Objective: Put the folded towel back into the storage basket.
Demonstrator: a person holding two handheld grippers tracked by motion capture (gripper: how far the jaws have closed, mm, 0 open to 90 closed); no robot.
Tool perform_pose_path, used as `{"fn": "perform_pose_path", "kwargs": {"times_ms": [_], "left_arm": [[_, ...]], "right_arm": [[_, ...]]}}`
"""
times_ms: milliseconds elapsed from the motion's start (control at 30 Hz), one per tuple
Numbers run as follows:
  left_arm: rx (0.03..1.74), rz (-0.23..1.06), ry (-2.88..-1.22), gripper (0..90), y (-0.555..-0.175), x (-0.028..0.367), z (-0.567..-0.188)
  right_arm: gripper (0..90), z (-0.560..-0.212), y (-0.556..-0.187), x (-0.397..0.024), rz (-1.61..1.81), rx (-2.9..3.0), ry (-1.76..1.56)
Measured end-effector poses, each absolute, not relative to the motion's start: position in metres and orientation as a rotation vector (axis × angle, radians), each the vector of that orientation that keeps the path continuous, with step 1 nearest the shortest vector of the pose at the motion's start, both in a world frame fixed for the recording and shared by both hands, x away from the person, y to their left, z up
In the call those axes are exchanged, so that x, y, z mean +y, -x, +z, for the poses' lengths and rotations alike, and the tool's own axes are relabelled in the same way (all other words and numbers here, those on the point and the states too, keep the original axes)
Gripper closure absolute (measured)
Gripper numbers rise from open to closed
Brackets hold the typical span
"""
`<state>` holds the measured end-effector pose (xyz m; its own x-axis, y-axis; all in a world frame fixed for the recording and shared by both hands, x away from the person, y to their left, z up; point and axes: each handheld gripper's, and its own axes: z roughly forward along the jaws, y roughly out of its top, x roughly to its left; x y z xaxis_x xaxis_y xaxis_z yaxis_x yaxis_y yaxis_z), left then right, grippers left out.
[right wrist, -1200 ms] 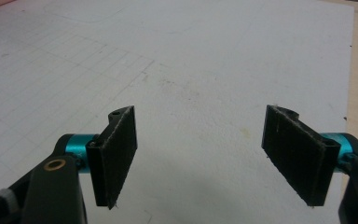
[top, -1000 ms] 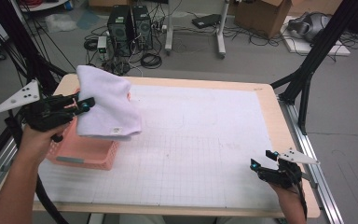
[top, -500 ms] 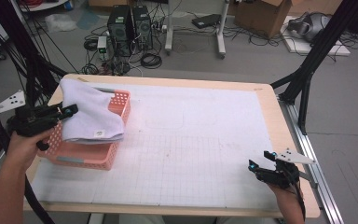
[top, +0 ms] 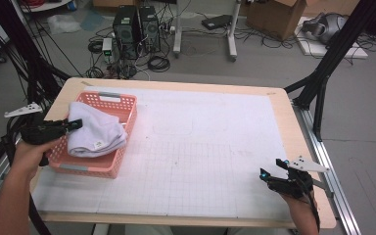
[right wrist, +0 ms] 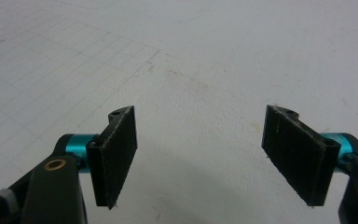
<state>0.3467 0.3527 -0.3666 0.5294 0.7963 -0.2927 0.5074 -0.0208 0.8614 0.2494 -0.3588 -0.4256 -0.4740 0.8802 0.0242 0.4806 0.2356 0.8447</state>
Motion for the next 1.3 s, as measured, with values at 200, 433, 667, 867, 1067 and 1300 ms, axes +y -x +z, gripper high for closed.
{"fn": "perform_pose_path", "kwargs": {"times_ms": [200,433,667,867,1067,1300], "left_arm": [[1.252,0.348,-1.741,67.8,-0.351,0.351,-0.369],[1.306,0.438,-1.824,65.1,-0.353,0.348,-0.368],[1.318,0.500,-1.829,38.1,-0.352,0.343,-0.359],[1.285,0.655,-1.708,33.9,-0.340,0.345,-0.341],[1.257,0.615,-1.751,34.8,-0.340,0.327,-0.346],[1.359,0.561,-1.875,36.3,-0.356,0.300,-0.369]], "right_arm": [[25.4,-0.425,-0.249,-0.359,1.147,2.057,-1.245],[25.4,-0.425,-0.249,-0.360,1.146,2.055,-1.247],[25.5,-0.425,-0.249,-0.360,1.144,2.055,-1.248],[25.5,-0.425,-0.248,-0.360,1.142,2.055,-1.243],[25.4,-0.425,-0.248,-0.359,1.144,2.058,-1.247],[25.5,-0.424,-0.248,-0.360,1.145,2.056,-1.239]]}}
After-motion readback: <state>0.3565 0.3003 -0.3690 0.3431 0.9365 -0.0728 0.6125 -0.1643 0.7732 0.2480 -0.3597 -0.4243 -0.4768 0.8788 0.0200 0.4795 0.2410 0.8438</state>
